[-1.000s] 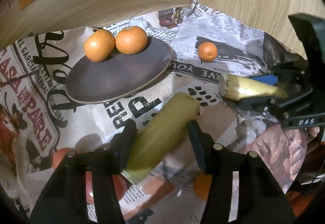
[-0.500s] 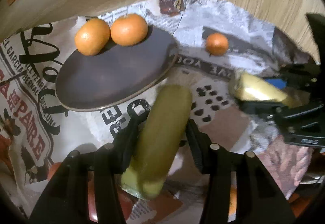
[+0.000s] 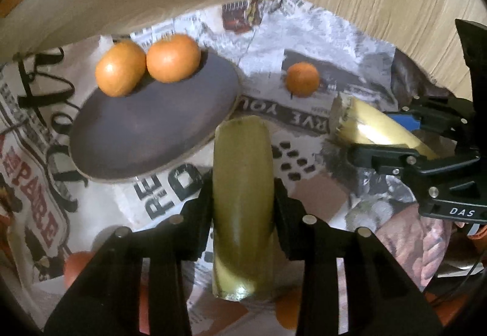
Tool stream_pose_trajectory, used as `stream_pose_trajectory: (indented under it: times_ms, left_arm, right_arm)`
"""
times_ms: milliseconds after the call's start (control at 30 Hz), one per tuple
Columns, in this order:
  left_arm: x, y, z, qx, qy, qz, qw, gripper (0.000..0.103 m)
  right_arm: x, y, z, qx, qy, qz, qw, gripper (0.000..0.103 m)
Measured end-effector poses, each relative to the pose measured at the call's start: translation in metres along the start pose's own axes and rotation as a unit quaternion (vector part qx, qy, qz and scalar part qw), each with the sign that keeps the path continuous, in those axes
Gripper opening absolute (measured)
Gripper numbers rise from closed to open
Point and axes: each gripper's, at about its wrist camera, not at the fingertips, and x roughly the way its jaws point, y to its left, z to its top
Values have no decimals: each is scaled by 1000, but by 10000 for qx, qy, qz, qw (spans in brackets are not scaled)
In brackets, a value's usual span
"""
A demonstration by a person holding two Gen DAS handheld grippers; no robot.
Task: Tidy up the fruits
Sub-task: 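Close the left gripper on the corn cob and lift it, then lower the right tool's corn cob onto the plate while the left tool lays its cob beside it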
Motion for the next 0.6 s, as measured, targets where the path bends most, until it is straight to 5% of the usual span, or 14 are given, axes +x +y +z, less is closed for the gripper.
stream_pose_trajectory:
  times_ms: [600]
  left_arm:
    - [-67, 31, 14, -595, -993, 60, 9933, 36]
  right_arm:
    - [-27, 5, 36, -24, -707, -1, 9975, 36]
